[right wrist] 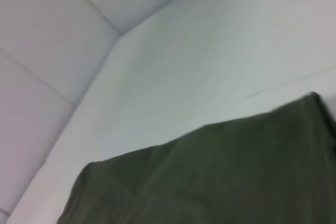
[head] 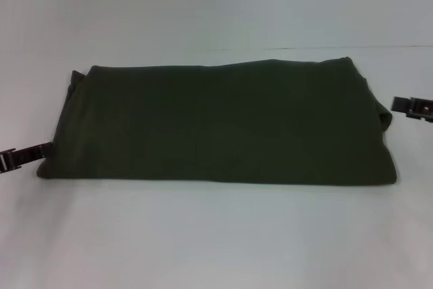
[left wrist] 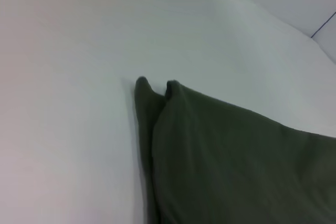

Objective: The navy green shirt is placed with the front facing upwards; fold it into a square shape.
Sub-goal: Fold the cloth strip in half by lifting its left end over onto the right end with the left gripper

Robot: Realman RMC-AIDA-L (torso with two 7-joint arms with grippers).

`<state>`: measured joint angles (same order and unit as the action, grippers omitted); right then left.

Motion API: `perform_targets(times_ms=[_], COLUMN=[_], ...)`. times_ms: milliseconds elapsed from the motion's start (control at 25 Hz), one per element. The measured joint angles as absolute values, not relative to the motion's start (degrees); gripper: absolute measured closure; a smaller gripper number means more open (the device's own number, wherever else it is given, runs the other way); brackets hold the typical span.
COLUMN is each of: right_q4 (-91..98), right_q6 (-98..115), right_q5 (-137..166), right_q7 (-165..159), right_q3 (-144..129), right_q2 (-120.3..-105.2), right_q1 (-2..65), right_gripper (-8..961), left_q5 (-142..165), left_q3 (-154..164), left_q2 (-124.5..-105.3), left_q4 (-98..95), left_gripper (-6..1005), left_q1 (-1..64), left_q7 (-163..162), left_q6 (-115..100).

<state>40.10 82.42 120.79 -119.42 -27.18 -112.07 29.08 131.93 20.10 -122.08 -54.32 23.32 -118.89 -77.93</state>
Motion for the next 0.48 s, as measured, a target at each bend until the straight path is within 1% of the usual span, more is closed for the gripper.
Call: perform_targets(times_ms=[200, 280, 480], right_q4=[39.8, 40.0, 40.1], right_q6=[82.3, 82.1, 82.1], right_q5=[121.3, 121.3, 121.3], right_q7=[-119.0, -119.3, -119.3], right_q3=[-29.1, -29.6, -29.6], right_q2=[-111.9, -111.78, -111.07], right_q1=[31.4, 32.3, 33.3], right_gripper=[404, 158, 45], left_q5=[132.5, 133.3, 133.8], left_q3=[20.4, 20.4, 20.4], left_q2=[-121.94, -121.9, -121.8], left_q4=[-54.2, -54.1, -54.2], left_gripper=[335, 252, 135], left_q1=[23.8, 24.0, 24.2], left_q7=[-125.0, -128.0, -133.7], left_q6=[-78.6, -78.4, -78.7])
